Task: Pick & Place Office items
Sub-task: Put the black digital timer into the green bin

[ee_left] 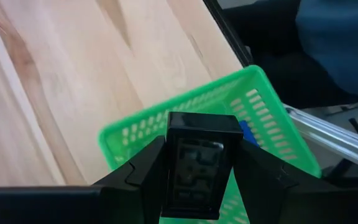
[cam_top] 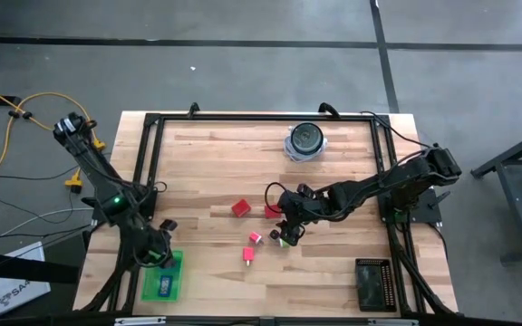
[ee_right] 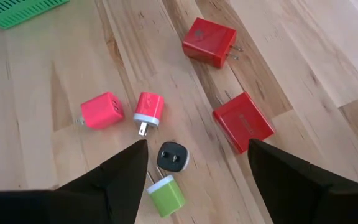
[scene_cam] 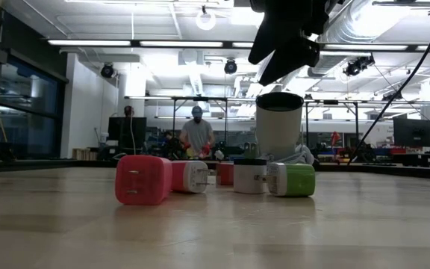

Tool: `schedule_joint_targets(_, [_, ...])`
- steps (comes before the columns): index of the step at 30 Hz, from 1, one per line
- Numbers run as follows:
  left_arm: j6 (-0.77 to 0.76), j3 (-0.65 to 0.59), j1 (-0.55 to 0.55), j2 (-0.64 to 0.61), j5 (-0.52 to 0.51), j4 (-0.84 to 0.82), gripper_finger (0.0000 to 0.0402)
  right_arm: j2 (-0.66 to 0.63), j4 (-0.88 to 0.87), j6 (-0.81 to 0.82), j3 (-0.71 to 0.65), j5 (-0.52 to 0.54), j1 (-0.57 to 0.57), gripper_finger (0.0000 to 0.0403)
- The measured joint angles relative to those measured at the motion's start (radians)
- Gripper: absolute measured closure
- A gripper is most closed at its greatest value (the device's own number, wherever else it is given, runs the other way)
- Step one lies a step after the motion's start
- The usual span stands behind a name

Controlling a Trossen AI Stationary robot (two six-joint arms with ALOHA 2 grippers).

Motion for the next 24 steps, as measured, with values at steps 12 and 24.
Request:
schedule_joint_targets(12, [-0.182, 0.000, -0.055, 0.093, -0.055, -0.050, 0.0247, 0.000, 0.000, 0.000, 0.000, 0.000, 0.000, 0.0139])
schedule_joint_targets(24, [-0.212, 0.000, -0.055, 0.193, -0.050, -0.025, 0.0240, 0.000, 0.000, -0.005, 0.000, 0.000, 0.000, 0.0139])
